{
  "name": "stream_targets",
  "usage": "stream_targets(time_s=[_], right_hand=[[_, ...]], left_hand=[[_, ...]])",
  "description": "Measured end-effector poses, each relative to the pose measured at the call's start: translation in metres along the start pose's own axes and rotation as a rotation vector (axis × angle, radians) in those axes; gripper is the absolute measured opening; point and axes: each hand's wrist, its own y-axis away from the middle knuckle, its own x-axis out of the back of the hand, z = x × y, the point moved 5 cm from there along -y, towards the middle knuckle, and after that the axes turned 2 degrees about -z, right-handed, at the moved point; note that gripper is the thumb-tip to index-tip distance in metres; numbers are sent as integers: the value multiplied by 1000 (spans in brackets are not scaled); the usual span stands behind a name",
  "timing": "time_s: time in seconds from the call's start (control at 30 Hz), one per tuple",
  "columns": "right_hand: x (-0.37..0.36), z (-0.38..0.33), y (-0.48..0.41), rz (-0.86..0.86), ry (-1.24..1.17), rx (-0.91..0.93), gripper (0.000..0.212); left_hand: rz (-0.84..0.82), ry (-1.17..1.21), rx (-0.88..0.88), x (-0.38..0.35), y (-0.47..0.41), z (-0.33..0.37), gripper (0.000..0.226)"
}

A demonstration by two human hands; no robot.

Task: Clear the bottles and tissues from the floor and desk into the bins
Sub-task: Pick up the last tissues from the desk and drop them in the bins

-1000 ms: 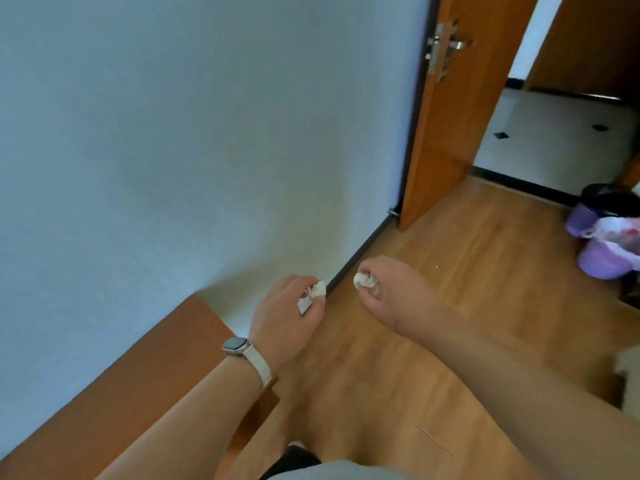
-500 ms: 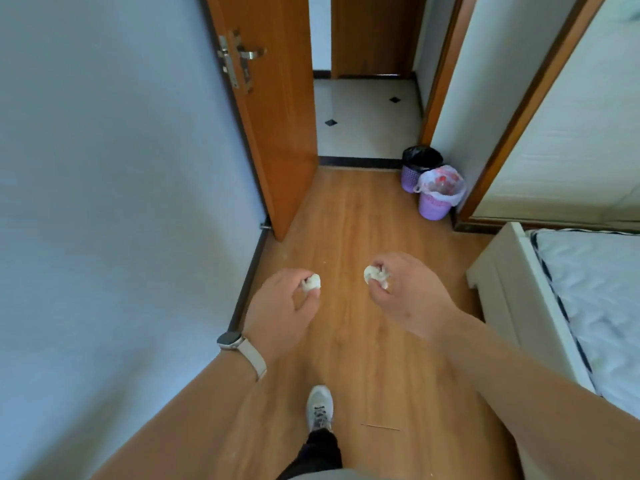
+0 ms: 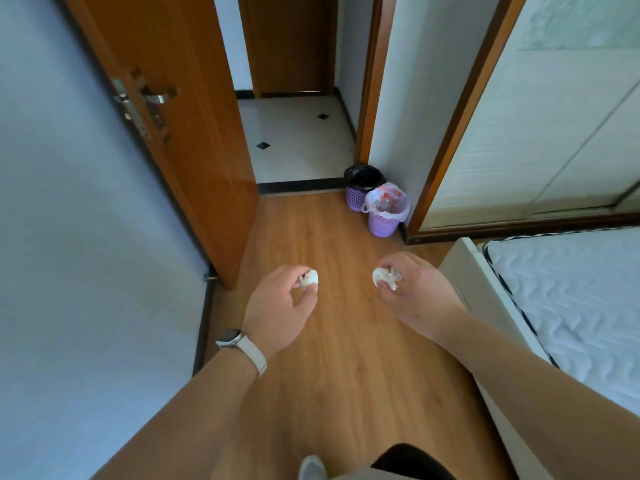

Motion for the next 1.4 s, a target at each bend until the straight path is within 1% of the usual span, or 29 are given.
stream_targets(time_s=[0.1, 0.3, 0.47, 0.7, 0.77, 0.83, 0.9, 0.97, 1.07, 1.2, 1.27, 1.33, 1.4], right_hand=[[7, 19, -27, 34, 9, -36, 15], [7, 77, -97, 71, -26, -68, 15], [15, 131, -181, 32, -65, -63, 16], [68, 201, -299, 3, -85, -89, 19], [82, 218, -328, -42, -49, -71, 25], [87, 231, -354, -136, -1, -34, 31], [90, 238, -375, -123, -42, -55, 30], [91, 242, -396, -54, -84, -76, 27], [80, 243, -430, -111, -27, -37, 29], [67, 250, -479, -72, -69, -78, 27], [55, 257, -511, -106, -52, -116, 28], [47, 266, -548, -136, -56, -198, 31], [41, 273, -583, -113, -85, -264, 35]], left_hand=[[-24, -9, -55, -9, -37, 2, 19], [-71, -29, -79, -52, -117, 2, 22], [-86, -73, -54, -89, -207, 12, 21], [-86, -58, -16, -136, -343, 47, 20], [-83, -47, -4, -150, -374, 54, 22], [-68, -46, -15, -160, -399, 58, 22], [-64, -48, -35, -166, -416, 59, 22], [-76, -44, -17, -168, -432, 55, 22], [-69, -43, 31, -170, -466, 39, 23], [-45, 1, 60, -173, -512, 11, 21], [-42, 28, 74, -177, -540, -7, 22], [-70, 43, 69, -184, -573, -26, 24], [-112, 58, 64, -191, -611, -47, 26]])
